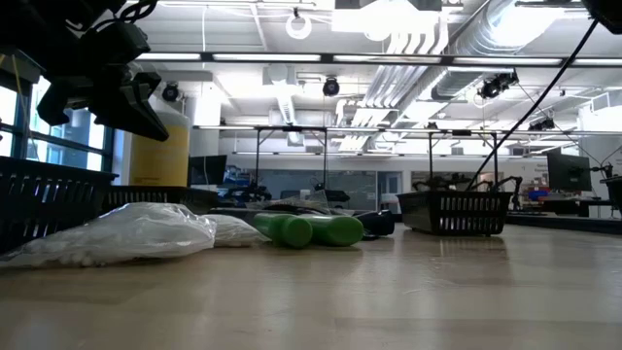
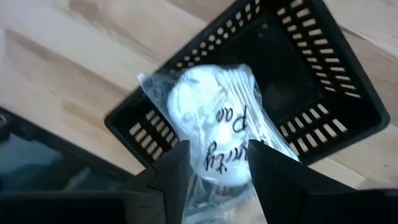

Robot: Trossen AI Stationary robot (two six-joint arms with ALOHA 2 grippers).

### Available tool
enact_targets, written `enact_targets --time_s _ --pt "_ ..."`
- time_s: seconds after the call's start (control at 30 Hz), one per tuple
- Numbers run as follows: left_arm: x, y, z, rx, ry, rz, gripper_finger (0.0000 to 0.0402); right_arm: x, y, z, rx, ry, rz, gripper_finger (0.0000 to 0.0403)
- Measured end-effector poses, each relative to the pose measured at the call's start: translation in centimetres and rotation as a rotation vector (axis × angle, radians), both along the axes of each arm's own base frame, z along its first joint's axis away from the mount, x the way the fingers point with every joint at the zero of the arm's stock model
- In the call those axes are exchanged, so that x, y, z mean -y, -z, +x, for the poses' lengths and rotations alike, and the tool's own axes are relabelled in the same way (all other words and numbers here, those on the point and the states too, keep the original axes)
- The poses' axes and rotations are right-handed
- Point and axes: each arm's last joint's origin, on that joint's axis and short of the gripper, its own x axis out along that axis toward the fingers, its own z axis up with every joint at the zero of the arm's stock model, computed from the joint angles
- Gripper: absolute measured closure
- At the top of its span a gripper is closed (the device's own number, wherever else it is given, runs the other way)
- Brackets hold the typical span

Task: Pick & Place Travel size toiletries
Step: Put the black hairbrush into the top left black basket

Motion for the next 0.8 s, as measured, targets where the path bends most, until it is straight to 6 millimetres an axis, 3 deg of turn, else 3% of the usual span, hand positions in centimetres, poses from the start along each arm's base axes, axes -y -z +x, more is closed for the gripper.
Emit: enact_targets --time_s 0.2,0.43,0.8 --pt "0.0 0.0 0.0 -0.001 0.000 0.000 0.0402 1.0 -1.2 -0.1 -0.006 -0.035 0.041 0.0266" --pt "0.0 0.0 0.0 -0.001 0.000 0.000 0.0402 3.0 -4.6 -0.8 0.141 0.020 0.061 0.0301" --pt "0.0 0.0 0.0 0.000 0.000 0.000 0.0402 6.7 -8.0 -1.1 0.462 0.073 -0.181 0.0346"
